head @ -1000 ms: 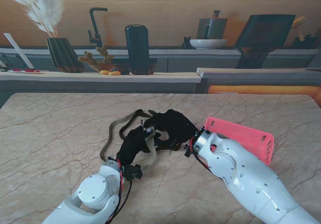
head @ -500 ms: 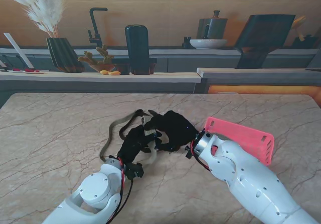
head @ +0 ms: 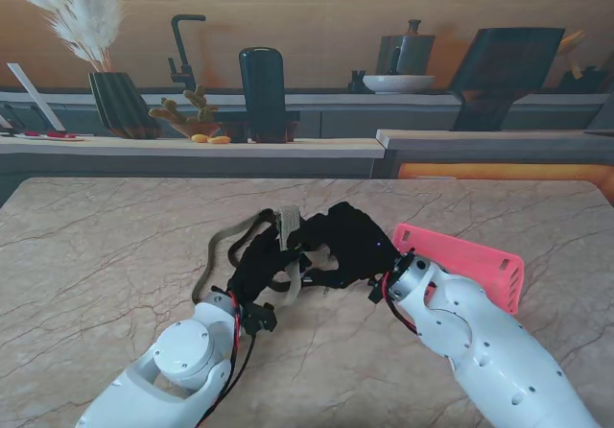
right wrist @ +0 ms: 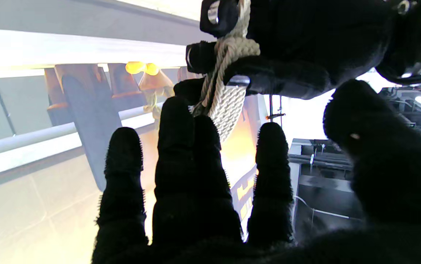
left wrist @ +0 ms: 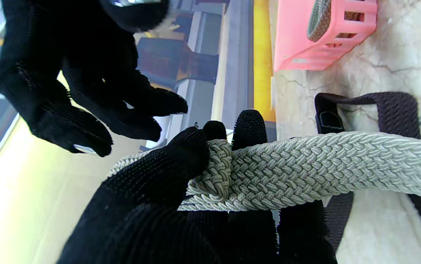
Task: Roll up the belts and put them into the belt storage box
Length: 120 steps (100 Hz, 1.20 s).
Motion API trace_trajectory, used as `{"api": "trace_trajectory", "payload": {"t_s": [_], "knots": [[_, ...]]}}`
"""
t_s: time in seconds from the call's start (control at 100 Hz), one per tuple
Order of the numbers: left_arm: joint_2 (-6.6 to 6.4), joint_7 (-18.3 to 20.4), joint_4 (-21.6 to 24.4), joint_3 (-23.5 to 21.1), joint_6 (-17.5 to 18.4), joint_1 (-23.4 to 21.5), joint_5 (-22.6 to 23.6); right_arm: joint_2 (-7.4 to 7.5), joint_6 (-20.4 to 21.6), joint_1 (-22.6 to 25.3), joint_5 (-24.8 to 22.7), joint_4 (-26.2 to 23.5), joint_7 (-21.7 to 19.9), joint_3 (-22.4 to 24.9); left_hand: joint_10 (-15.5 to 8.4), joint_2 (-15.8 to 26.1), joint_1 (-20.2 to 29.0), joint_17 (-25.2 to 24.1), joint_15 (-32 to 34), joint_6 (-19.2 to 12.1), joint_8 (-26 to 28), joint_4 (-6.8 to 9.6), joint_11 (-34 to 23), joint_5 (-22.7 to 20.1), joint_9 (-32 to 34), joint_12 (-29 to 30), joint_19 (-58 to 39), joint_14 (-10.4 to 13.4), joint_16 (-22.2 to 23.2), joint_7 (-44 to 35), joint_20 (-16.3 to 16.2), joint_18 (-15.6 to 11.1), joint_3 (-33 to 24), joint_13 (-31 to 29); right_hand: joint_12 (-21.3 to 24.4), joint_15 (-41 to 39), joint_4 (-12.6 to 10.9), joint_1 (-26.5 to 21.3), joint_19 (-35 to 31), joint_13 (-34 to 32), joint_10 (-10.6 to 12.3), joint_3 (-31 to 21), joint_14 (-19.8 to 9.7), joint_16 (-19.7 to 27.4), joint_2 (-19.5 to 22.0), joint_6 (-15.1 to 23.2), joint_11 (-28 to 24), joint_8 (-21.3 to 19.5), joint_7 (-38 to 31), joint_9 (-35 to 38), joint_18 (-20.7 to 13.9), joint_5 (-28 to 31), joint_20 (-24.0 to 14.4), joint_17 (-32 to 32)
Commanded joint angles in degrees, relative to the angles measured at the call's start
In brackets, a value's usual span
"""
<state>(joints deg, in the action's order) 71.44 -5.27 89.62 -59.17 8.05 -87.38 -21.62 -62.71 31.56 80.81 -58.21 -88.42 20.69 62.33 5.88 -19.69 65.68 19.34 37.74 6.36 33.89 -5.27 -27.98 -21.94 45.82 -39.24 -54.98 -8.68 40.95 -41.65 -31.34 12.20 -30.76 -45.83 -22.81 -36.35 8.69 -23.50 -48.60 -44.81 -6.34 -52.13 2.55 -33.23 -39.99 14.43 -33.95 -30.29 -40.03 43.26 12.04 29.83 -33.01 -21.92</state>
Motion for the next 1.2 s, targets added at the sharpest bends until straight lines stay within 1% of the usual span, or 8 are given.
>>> {"api": "trace_trajectory", "payload": {"t_s": [0.0, 0.27, 0.65, 0.91, 0.97, 1.06, 1.12, 1.19], "knots": [[0.11, 0.1, -0.3, 0.3, 1.1, 0.7, 1.4, 0.2, -1.0, 0.9, 0.1, -1.4, 0.4, 0.8, -4.2, 8.5, 7.3, -0.3, 3.5, -8.4, 1.9, 4.38, -5.2, -2.6, 1.1, -1.9, -1.5, 0.9, 1.9, -5.0, -1.6, 0.3, -1.9, -0.8, -0.9, -1.0, -1.8, 0.6, 0.3, 0.8, 1.0, 1.3, -1.1, -0.8, 2.6, 1.4, -1.3, -0.8, -0.7, 0.5, -1.5, -1.8, -1.0, 0.2], [-0.42, 0.7, -2.1, 1.4, 3.1, 2.0, 6.2, -0.47, -7.0, 1.8, 4.1, -3.0, -2.1, 3.9, -4.0, 8.6, 8.3, -0.5, 3.6, -11.0, 9.0, 3.63, -5.1, -5.8, 1.8, -4.0, -1.0, 0.3, 2.7, -11.7, -2.2, 0.6, -0.9, -0.7, -0.9, -0.8, -3.5, 2.3, 0.2, 3.3, 0.2, 11.6, -1.5, -1.1, 8.1, -10.7, -0.7, 1.5, 6.5, -8.5, -3.0, -13.6, -1.5, 0.4], [-1.47, 2.7, -3.6, 2.9, 6.0, 3.1, 11.2, -1.61, -12.1, 0.2, 22.6, -1.7, -14.1, 2.5, -3.9, 8.7, 8.3, -1.0, 3.7, -11.6, 12.8, 3.05, -5.1, -6.2, 1.7, -5.3, -0.1, -0.7, 2.8, -12.8, -2.1, 1.0, -1.1, -0.1, -0.7, -3.2, -3.7, -1.2, -0.8, 2.5, -0.7, 12.1, -1.1, -2.3, 6.3, -11.4, -1.2, 1.0, 6.9, -7.4, -2.9, -6.6, -2.5, 0.2], [-1.73, 3.8, -3.8, 3.1, 6.2, 3.3, 11.2, -1.51, -10.4, -2.9, 27.6, 1.4, -18.2, -0.6, -3.6, 8.6, 8.3, -1.1, 3.2, -11.5, 13.1, 2.9, -4.6, -6.2, 2.0, -5.3, 0.2, -0.9, 2.4, -12.1, -2.1, 1.3, -1.0, -0.2, -0.6, -2.2, -1.6, -2.1, 0.1, 1.1, 5.0, -0.3, -2.2, -2.4, 3.1, 0.5, 1.1, -1.9, 0.5, 1.7, -3.1, 3.1, -3.7, -0.3], [-1.71, 3.9, -3.7, 3.1, 6.0, 3.2, 10.9, -1.73, -9.7, -3.5, 27.7, 2.2, -17.4, -1.3, -3.6, 8.5, 8.3, -1.1, 3.2, -11.4, 13.1, 2.92, -4.4, -6.2, 2.0, -5.3, 0.2, -0.9, 2.3, -12.0, -2.1, 1.4, -1.0, -0.3, -0.9, -2.0, 4.8, -4.2, 0.1, 0.2, 6.5, -0.1, -2.8, -2.2, 2.5, 6.4, 1.3, 4.5, -6.9, 7.1, -3.2, 5.6, -3.8, -0.8], [-1.81, 4.3, -3.5, 3.0, 5.7, 3.1, 10.5, -2.05, -9.4, -4.0, 28.2, 2.8, -16.6, -2.1, -3.3, 8.4, 8.3, -1.1, 3.1, -11.3, 13.1, 2.93, -4.3, -6.4, 2.2, -5.3, 0.3, -1.0, 2.2, -11.7, -2.1, 1.5, -1.0, -0.3, -1.1, -1.7, 6.5, -6.2, 0.0, -0.6, 7.4, -0.2, -3.0, -1.9, 2.1, 12.4, 1.4, 9.2, -14.8, 12.3, -2.9, 8.4, -3.4, -1.1], [-1.85, 4.5, -3.5, 3.0, 5.6, 3.1, 10.5, -2.25, -9.5, -4.2, 28.8, 3.0, -16.2, -2.5, -3.1, 8.3, 8.3, -1.0, 3.0, -11.1, 12.8, 2.93, -4.0, -6.6, 2.4, -5.3, 0.3, -1.1, 2.1, -11.2, -2.1, 1.5, -0.8, -0.3, -1.6, -2.1, 6.6, -7.9, -0.3, -1.9, 9.0, -2.5, -3.3, -1.9, 2.3, 14.9, 0.4, 10.2, -18.0, 18.1, -2.7, 15.7, -3.3, -1.4], [-1.85, 4.7, -3.6, 3.0, 5.6, 3.2, 10.2, -2.57, -9.7, -4.4, 29.0, 3.2, -15.2, -2.8, -2.5, 6.0, 7.7, -1.3, 1.7, -10.2, 10.2, 1.77, -0.7, -7.7, 3.4, -6.3, 0.6, -1.6, 2.8, -7.7, -2.0, 1.9, 0.2, -0.2, -2.1, -3.0, 6.6, -10.0, -0.8, -3.4, 9.7, -4.5, -3.5, -2.0, 1.2, 13.8, 0.8, 13.1, -20.4, 23.5, -2.4, 20.6, -3.0, -1.9]]}}
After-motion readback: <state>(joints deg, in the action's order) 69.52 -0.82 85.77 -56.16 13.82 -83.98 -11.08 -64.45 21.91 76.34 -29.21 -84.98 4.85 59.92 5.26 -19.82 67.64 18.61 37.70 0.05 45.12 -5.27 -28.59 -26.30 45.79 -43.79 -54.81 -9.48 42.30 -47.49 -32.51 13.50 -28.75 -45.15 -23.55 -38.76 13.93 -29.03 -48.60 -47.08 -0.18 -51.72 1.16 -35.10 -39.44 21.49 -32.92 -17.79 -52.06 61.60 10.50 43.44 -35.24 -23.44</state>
